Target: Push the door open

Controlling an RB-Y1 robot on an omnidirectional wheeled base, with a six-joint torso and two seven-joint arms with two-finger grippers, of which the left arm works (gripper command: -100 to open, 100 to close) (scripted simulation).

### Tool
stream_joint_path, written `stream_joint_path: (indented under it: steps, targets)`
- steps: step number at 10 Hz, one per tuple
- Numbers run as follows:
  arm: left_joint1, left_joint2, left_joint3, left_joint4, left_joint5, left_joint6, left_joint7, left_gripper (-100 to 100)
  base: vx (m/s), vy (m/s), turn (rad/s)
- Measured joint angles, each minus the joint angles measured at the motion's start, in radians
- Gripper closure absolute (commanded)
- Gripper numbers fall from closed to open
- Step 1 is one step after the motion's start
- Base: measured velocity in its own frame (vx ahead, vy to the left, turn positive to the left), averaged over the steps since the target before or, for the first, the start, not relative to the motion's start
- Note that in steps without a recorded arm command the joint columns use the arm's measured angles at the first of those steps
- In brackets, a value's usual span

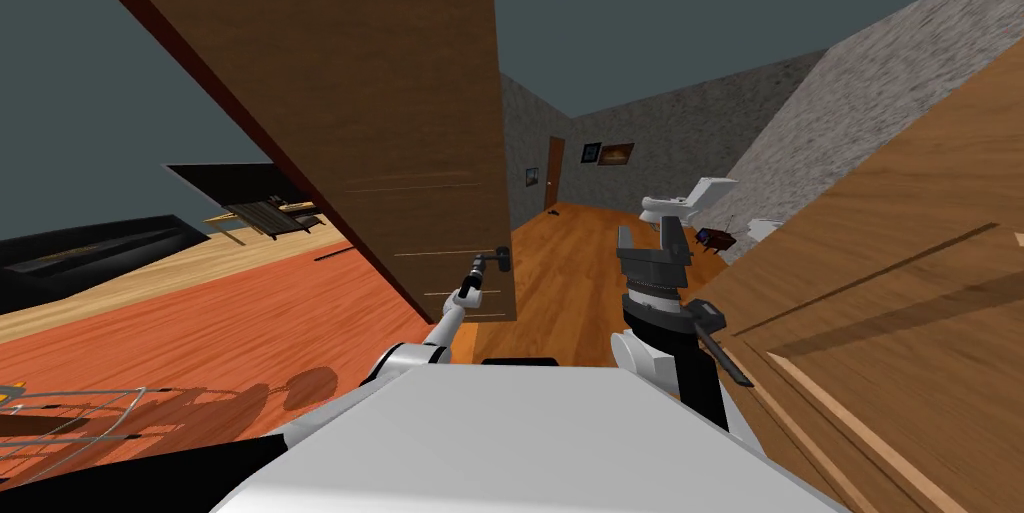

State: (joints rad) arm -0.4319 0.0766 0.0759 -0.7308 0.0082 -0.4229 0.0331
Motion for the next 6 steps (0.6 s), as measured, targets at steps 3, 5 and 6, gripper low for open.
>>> stream_joint_path:
  steps: [3,5,6]
  targets:
    - [-0.048,0.007,0.029,0.077,0.007,-0.040,-0.019,100,0.082,-0.015,0.046]
    - [-0.044,0.006,0.032,0.057,0.007,-0.030,-0.023,100,0.002,0.015,0.001]
    - [-0.026,0.005,0.029,0.025,0.006,-0.014,-0.022,100,0.103,-0.017,0.125]
